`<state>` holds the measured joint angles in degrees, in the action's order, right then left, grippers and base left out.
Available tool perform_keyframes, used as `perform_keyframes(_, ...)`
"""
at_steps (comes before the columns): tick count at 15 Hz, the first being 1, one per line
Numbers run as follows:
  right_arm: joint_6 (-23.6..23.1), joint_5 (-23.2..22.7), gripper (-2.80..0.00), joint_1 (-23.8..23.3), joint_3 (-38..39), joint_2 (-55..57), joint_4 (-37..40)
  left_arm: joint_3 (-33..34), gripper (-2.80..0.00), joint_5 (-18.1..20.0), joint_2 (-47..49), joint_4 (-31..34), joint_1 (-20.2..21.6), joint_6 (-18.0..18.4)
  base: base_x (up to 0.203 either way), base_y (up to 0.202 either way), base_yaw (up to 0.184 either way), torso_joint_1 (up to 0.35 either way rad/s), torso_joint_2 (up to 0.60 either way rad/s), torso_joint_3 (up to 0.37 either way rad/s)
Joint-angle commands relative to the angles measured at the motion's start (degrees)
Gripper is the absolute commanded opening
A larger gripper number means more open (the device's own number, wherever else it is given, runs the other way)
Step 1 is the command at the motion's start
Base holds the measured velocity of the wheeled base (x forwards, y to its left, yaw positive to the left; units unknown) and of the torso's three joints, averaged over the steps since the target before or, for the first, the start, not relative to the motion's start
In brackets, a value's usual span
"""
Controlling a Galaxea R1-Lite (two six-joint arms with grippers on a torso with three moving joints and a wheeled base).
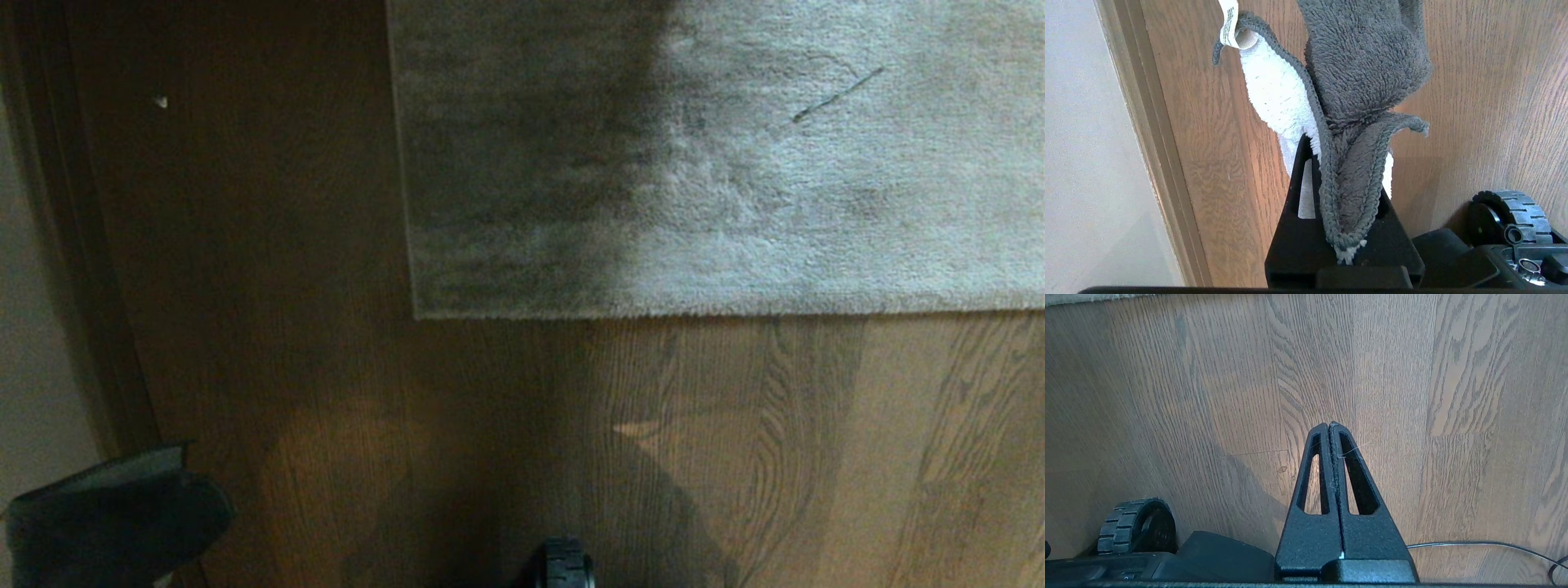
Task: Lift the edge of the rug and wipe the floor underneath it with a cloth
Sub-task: Lift up the carpet
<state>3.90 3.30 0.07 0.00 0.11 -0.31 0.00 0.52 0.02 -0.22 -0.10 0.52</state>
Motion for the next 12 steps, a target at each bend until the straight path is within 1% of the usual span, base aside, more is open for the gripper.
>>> perform_keyframes(1, 0.0, 0.0, -2.8, 0.0, 0.0, 0.0, 0.0, 0.0, -2.8, 0.0, 0.0, 0.0, -0.1, 0.0, 0.0, 0.0, 0.0, 0.0, 0.0, 0.0)
perform_keyframes(2, -0.8, 0.0, -2.8, 0.0, 0.0, -0.1, 0.0, 0.0, -2.8, 0.0, 0.0, 0.0, -0.1, 0.0, 0.0, 0.0, 0.0, 0.0, 0.0, 0.0)
perform_keyframes(4, -4.4, -0.3, -2.8, 0.0, 0.0, -0.1, 0.3, 0.0, -2.8, 0.0, 0.0, 0.0, -0.1, 0.0, 0.0, 0.0, 0.0, 0.0, 0.0, 0.0)
perform_keyframes(5, -4.9, -2.1, -2.8, 0.0, 0.0, -0.1, 0.2, 0.0, -2.8, 0.0, 0.0, 0.0, -0.1, 0.0, 0.0, 0.0, 0.0, 0.0, 0.0, 0.0)
perform_keyframes(8, -9.5, -3.7, -2.8, 0.1, -0.2, -0.1, -0.6, 0.0, -2.8, 0.0, 0.0, 0.0, -0.1, 0.0, 0.0, 0.0, 0.0, 0.0, 0.0, 0.0)
perform_keyframes(9, -11.3, -4.3, -2.8, 0.0, -0.7, -0.1, -0.6, 0.0, -2.8, 0.0, 0.0, 0.0, -0.1, 0.0, 0.0, 0.0, 0.0, 0.0, 0.0, 0.0)
perform_keyframes(10, -12.1, -5.4, -2.8, 0.0, -2.2, 0.2, 0.0, 0.0, -2.8, 0.0, 0.0, 0.0, -0.1, 0.0, 0.0, 0.0, 0.0, 0.0, 0.0, 0.0)
perform_keyframes(12, -12.8, -12.6, -2.8, 0.1, -5.0, 3.9, 0.9, 0.0, -2.8, 0.0, 0.0, 0.0, -0.1, 0.0, 0.0, 0.0, 0.0, 0.0, 0.0, 0.0)
